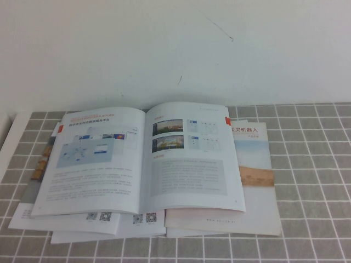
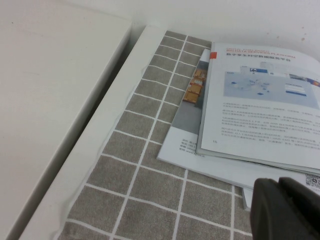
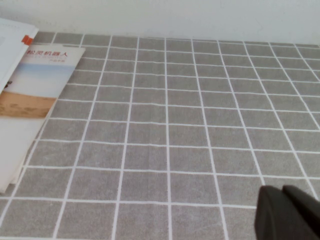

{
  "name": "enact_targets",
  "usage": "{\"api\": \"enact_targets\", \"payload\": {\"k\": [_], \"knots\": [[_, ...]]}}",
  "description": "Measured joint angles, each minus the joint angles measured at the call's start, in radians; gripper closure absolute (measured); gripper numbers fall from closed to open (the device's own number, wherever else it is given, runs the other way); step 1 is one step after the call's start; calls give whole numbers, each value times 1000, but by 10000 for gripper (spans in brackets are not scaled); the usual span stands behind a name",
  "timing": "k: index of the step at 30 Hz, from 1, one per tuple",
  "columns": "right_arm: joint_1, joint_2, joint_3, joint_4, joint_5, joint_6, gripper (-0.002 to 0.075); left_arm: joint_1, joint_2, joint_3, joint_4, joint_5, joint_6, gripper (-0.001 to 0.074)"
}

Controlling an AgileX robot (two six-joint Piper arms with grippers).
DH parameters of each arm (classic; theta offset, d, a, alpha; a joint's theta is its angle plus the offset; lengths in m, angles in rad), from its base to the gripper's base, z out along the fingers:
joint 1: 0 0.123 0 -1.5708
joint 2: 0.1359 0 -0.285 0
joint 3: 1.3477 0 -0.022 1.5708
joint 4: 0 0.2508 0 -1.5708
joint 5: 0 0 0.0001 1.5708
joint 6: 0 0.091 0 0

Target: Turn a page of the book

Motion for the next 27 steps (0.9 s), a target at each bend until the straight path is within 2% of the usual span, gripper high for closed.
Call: {"api": "enact_targets", "payload": {"k": [9,18,23,27], "knots": [[0,0,0,0,0,0,729,0,0,0,0,0,28,738],[0,0,0,-8,-12,-2,729,0,0,0,29,0,152,738],[0,0,7,-12,-84,-9,729,0,0,0,26,-14,155,738],[0,0,7,-12,-222,-9,729,0,0,9,-12,-87,138,738]]}}
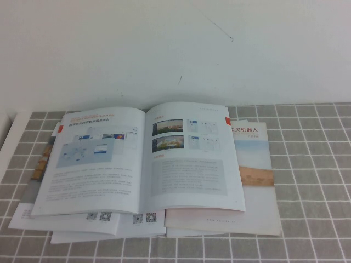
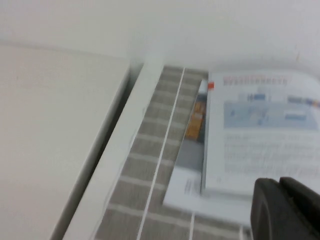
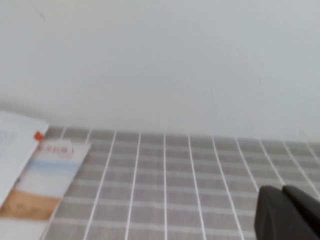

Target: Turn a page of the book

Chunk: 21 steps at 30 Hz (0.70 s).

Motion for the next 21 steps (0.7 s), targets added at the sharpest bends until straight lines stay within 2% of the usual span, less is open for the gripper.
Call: {"api": "enact_targets", "payload": {"k": [7,13,17,21], "knots": [[0,0,0,0,-235,-6,729,0,0,0,-77,-324,-19,738],[0,0,0,0,-344,-24,729,0,0,0,-90,-398,-25,738],[0,0,0,0,-580,-25,729,0,0,0,-102,-473,-43,738],[0,0,-9,23,-830,-25,729,0,0,0,-121,-710,-202,738]]}}
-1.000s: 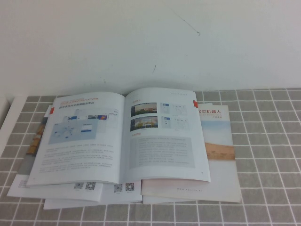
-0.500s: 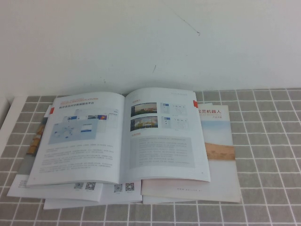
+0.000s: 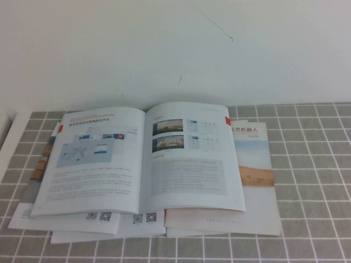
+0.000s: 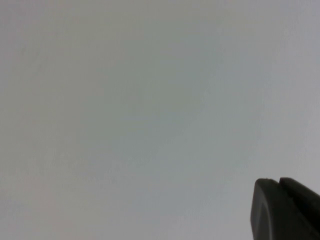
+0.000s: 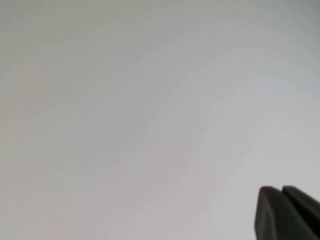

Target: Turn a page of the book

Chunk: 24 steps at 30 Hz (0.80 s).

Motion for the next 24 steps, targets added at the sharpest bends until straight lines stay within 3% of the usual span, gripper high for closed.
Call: {"api": "enact_targets", "payload": {"k": [4,9,15,20,24], "knots": [[0,0,-112,40,-61,0,729,0,-2,-7,-11,-256,-138,738],[0,0,-359,73,-33,-33,729,0,-2,-209,-18,-174,-172,738],[4,44,-695,84,166,-85,729,0,73,-627,116,226,-87,738],[8,225,-951,84,522,-191,729,0,250,-870,271,541,-66,738],[8,449,-1106,100,862,-212,729,-4,396,-985,286,803,-63,738]]}}
